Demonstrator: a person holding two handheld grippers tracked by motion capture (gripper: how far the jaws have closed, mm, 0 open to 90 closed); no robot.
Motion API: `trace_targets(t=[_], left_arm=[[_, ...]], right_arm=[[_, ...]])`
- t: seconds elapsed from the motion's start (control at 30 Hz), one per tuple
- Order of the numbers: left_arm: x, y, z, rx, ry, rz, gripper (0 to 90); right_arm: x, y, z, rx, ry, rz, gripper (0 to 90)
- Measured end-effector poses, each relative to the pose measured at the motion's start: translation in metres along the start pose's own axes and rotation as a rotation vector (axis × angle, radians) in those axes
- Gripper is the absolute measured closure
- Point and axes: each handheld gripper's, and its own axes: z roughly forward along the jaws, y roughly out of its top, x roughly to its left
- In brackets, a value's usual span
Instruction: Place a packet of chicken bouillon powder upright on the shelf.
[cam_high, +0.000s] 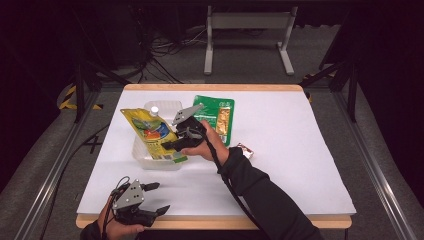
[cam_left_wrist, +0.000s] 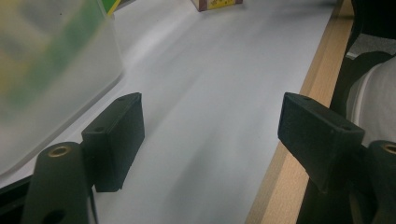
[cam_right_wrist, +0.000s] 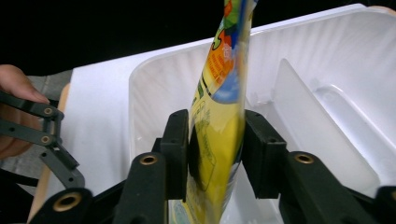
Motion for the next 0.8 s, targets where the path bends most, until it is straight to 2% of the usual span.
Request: trace_targets(t=[0.13, 0.3, 0.33, 0.4, 0.43, 0.5, 0.6, 0.8], left_arm=[[0.000, 0.000, 0.001, 0.007, -0.003, 0.004, 23.7], [0.001, 0.000, 0.000, 0.001, -0.005, -0.005, 23.7], [0.001, 0.000, 0.000, -0.001, -0.004, -0.005, 23.7], [0.002, 0.000, 0.000, -0.003, -0.005, -0.008, 23.7], [0.002, 0.000, 0.000, -0.003, -0.005, -0.008, 23.7], [0.002, 0.000, 0.000, -0.001, -0.006, -0.008, 23.7], [0.001, 0.000, 0.000, -0.002, -0.003, -0.006, 23.7], [0.002, -0.002, -0.004, -0.017, 0.000, -0.016, 23.7]], right_arm=[[0.003, 0.002, -0.001, -0.004, -0.012, -0.016, 68.9], [0.011, 0.001, -0.002, -0.042, -0.028, -0.055, 71.8], [0.011, 0.000, -0.005, -0.079, -0.033, -0.054, 73.2], [0.012, -0.001, -0.010, -0.119, -0.038, -0.048, 74.7], [0.012, -0.001, -0.010, -0.119, -0.038, -0.048, 74.7], [0.011, -0.002, -0.014, -0.162, -0.040, -0.052, 76.1], [0.011, -0.002, -0.014, -0.192, -0.054, -0.049, 76.8], [0.015, -0.006, -0.011, -0.318, -0.026, -0.036, 77.9]])
